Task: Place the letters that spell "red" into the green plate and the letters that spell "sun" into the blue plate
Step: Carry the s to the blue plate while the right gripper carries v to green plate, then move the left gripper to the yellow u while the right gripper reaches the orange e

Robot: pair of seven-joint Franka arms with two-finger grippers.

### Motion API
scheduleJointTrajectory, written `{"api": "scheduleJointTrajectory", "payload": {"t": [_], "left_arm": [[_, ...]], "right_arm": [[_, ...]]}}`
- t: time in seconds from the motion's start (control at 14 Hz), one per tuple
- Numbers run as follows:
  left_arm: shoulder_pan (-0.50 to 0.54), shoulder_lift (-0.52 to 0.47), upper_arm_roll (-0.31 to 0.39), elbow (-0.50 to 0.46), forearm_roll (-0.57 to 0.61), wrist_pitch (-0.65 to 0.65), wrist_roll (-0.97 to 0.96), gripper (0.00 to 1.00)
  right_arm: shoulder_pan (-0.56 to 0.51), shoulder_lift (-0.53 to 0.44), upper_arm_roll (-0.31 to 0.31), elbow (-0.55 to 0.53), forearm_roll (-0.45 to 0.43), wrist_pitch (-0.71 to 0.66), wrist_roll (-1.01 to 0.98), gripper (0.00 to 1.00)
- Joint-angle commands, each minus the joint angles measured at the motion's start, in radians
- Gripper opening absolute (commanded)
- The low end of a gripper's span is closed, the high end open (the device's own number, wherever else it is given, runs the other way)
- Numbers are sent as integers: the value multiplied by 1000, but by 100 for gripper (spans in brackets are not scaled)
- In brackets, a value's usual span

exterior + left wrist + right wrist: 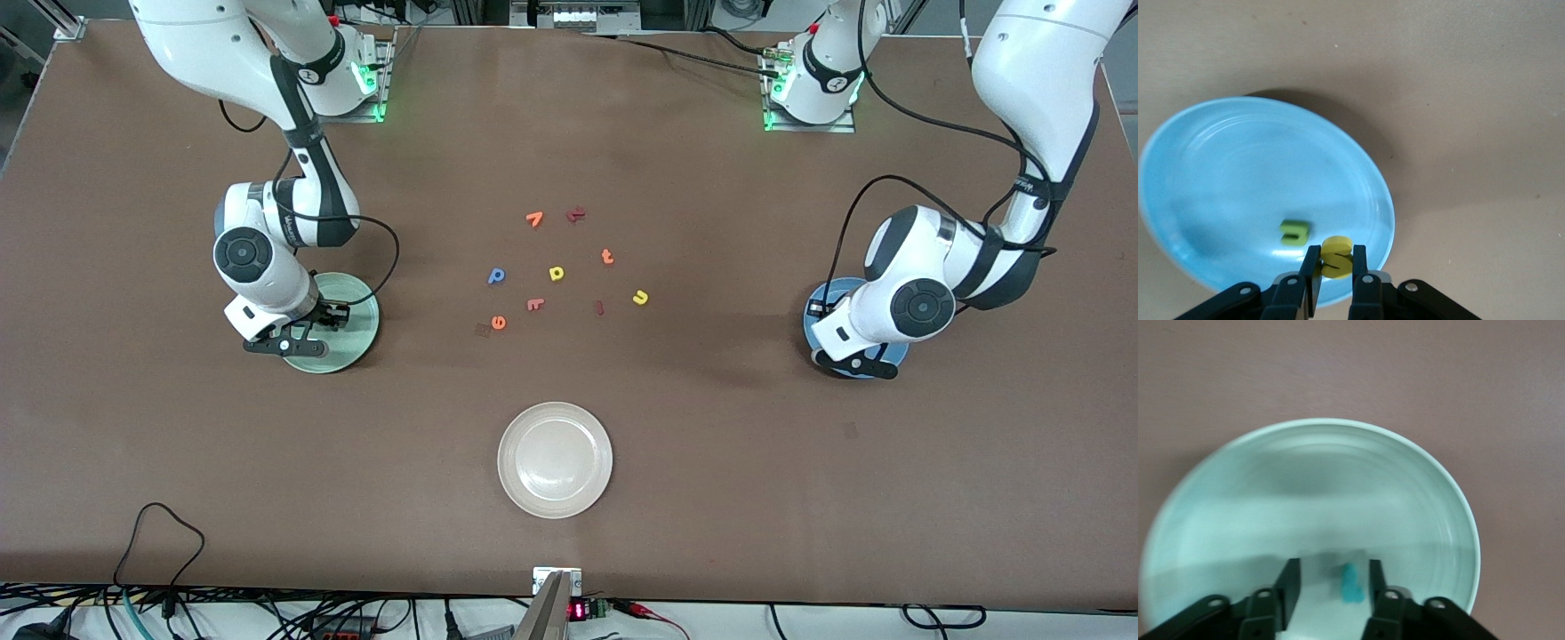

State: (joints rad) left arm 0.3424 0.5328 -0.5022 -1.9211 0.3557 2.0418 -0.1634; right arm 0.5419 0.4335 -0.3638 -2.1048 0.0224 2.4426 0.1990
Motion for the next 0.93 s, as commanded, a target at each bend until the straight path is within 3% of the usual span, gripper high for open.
{"api": "scheduleJointTrajectory", "payload": {"t": [0.0,0.14,0.21,0.29,0.43,0.64,0.86], "left_arm": [[21,13,-10,-6,31,24,-5,38],[17,1,-21,-3,31,14,2,100],[14,-7,-30,2,31,12,1,100],[12,-13,-45,5,31,11,-1,100],[12,-22,-93,14,31,-11,-10,100],[-15,-13,-203,40,14,-2,-60,100],[-156,41,-207,56,26,9,-223,100]], "right_arm": [[79,-105,9,55,7,-204,33,100],[174,-111,11,71,11,-218,48,100],[202,-102,12,80,20,-215,53,86],[232,-91,12,83,83,-214,69,59],[324,-68,12,83,145,-214,73,40],[371,-35,12,86,159,-168,146,27],[389,40,12,136,162,-76,243,27]]}}
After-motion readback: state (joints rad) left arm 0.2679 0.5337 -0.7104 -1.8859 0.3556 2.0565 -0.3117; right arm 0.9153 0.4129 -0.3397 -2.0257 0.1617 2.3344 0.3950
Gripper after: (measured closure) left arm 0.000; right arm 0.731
